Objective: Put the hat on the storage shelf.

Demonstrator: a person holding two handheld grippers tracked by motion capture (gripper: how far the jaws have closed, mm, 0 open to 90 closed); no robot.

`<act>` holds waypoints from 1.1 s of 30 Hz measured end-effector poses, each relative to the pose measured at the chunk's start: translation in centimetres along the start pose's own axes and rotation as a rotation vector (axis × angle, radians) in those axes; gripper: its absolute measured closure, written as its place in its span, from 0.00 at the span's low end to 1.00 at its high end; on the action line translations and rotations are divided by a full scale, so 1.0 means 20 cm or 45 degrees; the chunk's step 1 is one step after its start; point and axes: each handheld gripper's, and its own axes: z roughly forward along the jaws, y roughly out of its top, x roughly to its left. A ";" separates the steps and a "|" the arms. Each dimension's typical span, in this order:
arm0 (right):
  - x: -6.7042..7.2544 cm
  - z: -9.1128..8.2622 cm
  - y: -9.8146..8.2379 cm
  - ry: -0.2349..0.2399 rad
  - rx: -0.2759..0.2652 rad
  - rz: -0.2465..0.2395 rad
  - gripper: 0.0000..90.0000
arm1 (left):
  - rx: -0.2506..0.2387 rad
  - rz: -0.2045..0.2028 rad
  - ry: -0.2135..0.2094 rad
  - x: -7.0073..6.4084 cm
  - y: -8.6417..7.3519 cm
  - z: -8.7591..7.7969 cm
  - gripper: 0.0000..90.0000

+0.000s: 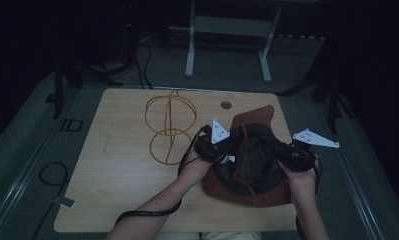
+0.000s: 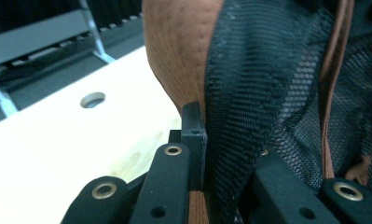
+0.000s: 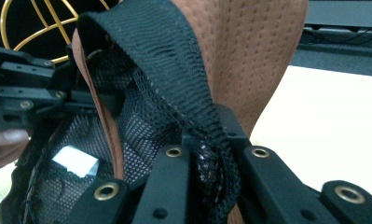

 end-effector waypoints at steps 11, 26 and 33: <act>-0.01 -0.07 -0.05 -0.003 -0.015 -0.035 0.84 | -0.095 0.003 0.039 0.00 0.05 -0.06 0.96; -0.11 -0.39 -0.05 0.208 -0.112 -0.099 0.55 | -0.214 0.035 -0.033 0.12 0.05 -0.17 0.96; -0.29 -0.47 -0.05 0.091 -0.099 -0.041 0.58 | -0.276 0.080 -0.182 0.16 0.01 -0.23 0.96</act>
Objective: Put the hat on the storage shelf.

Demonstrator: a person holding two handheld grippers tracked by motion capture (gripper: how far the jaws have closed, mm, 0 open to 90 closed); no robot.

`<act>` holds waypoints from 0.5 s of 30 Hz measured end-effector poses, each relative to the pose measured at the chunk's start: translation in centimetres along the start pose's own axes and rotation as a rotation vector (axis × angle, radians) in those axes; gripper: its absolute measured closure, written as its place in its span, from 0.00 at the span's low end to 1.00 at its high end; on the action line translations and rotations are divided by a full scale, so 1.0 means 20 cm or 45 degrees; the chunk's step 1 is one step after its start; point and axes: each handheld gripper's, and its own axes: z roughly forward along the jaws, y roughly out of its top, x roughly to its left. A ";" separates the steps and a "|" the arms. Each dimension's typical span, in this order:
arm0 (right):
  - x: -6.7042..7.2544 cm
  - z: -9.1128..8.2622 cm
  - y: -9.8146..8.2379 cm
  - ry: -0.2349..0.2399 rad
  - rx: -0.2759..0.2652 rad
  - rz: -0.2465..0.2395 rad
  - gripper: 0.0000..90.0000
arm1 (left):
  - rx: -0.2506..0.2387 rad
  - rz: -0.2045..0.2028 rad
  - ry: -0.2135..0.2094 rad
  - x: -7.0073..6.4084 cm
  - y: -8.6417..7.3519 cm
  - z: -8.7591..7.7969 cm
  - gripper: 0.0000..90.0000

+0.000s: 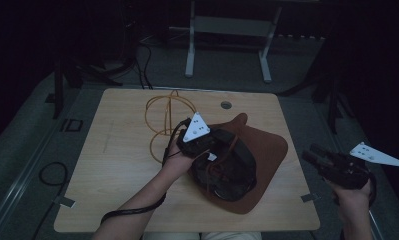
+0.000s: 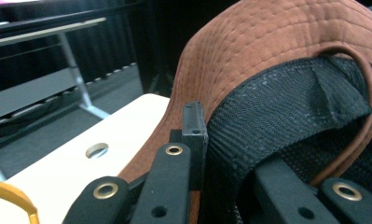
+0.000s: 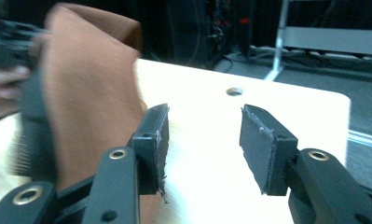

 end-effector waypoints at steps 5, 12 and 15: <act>-0.04 0.08 -0.01 0.021 0.057 -0.011 0.57 | -0.066 0.004 -0.162 0.01 -0.01 -0.03 0.96; 0.03 0.20 -0.01 0.128 0.086 -0.049 0.58 | -0.153 0.024 -0.350 -0.01 0.00 -0.04 0.96; 0.08 0.25 -0.02 0.193 0.104 -0.067 0.57 | -0.202 0.010 -0.376 -0.01 0.02 -0.04 0.96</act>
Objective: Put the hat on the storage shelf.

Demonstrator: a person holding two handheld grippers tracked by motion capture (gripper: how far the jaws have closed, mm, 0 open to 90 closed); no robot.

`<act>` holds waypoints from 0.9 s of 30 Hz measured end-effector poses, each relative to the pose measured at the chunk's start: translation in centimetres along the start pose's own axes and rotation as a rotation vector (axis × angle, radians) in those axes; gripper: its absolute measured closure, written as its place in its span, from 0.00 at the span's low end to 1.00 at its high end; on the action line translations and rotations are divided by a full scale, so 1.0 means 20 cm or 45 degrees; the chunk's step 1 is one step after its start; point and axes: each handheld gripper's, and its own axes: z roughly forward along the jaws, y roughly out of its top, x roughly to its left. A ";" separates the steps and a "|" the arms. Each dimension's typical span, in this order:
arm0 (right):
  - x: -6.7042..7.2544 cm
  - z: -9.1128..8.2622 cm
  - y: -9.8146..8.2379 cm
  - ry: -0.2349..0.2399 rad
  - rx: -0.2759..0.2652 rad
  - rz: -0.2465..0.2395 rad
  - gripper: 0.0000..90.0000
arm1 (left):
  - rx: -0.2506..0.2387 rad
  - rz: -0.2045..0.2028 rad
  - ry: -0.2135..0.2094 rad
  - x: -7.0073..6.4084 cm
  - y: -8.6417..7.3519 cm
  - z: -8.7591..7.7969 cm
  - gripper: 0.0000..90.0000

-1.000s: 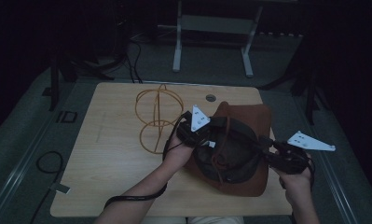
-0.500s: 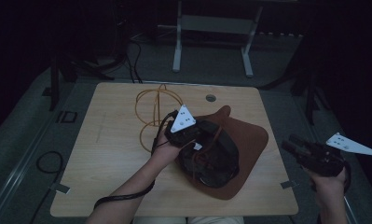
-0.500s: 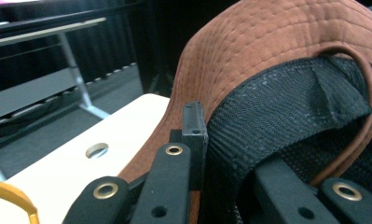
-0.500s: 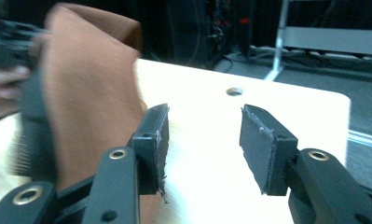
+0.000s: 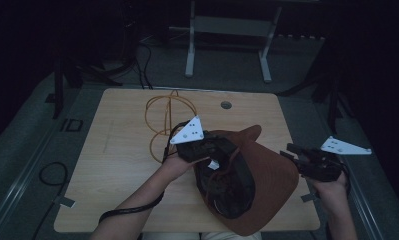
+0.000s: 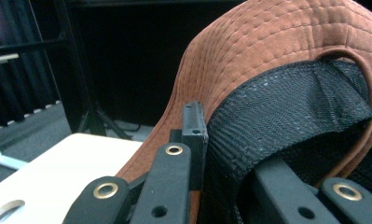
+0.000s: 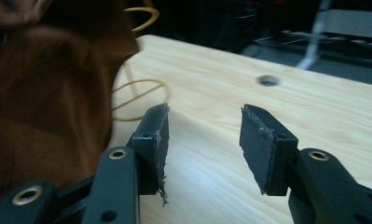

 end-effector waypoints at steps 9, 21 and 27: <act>0.18 0.25 0.01 0.337 0.003 -0.105 0.49 | -0.042 0.038 0.014 -0.08 0.04 0.07 0.96; 0.23 0.34 0.08 0.430 -0.096 -0.076 0.42 | -0.109 0.031 0.066 -0.14 0.05 0.12 0.96; 0.22 0.34 0.10 0.476 -0.150 -0.066 0.42 | -0.107 0.039 0.039 -0.17 0.06 0.15 0.96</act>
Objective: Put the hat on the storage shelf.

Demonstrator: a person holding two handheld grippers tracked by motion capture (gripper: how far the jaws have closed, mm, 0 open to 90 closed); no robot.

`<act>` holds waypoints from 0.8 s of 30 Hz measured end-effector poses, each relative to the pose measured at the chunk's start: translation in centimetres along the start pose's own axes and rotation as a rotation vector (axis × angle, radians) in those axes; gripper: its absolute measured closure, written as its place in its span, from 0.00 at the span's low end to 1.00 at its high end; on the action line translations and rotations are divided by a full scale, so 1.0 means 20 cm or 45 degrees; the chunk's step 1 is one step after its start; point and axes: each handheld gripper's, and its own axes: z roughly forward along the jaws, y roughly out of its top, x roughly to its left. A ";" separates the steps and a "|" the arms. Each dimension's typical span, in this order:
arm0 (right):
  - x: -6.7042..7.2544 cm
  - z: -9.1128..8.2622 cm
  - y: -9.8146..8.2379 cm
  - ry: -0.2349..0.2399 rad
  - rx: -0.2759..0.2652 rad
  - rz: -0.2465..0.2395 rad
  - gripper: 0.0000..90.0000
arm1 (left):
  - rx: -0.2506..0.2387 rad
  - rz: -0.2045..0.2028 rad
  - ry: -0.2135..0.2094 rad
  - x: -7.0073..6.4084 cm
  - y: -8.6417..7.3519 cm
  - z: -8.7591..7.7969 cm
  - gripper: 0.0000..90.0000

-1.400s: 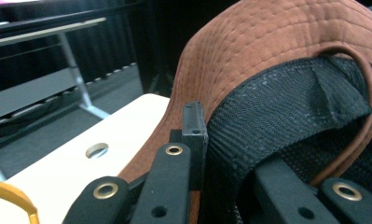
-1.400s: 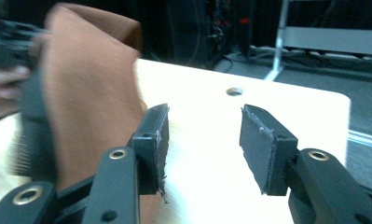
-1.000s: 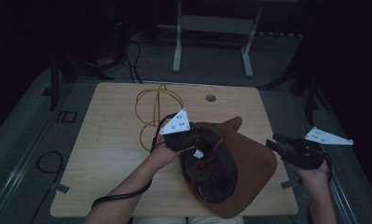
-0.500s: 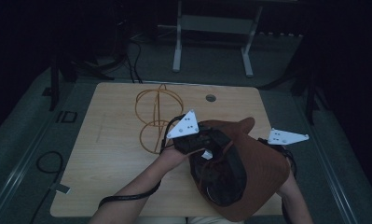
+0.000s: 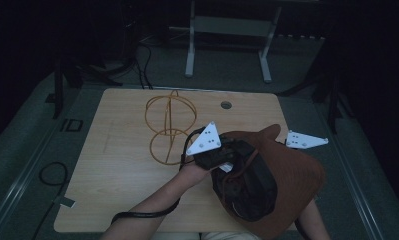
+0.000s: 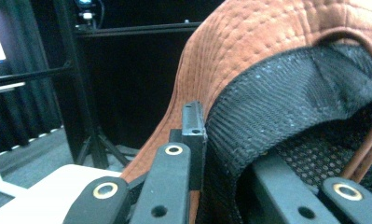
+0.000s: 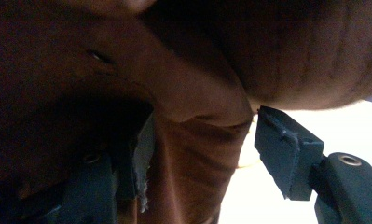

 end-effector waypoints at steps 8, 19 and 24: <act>-0.01 -0.01 -0.01 0.085 -0.007 -0.011 0.92 | 0.039 0.009 -0.024 -0.01 0.01 0.03 0.96; 0.02 -0.07 -0.01 0.091 -0.016 -0.023 0.96 | 0.055 -0.037 -0.049 0.03 0.04 -0.02 0.76; 0.00 -0.11 0.01 0.065 -0.051 -0.009 0.96 | 0.072 -0.038 -0.027 0.06 0.05 -0.07 0.72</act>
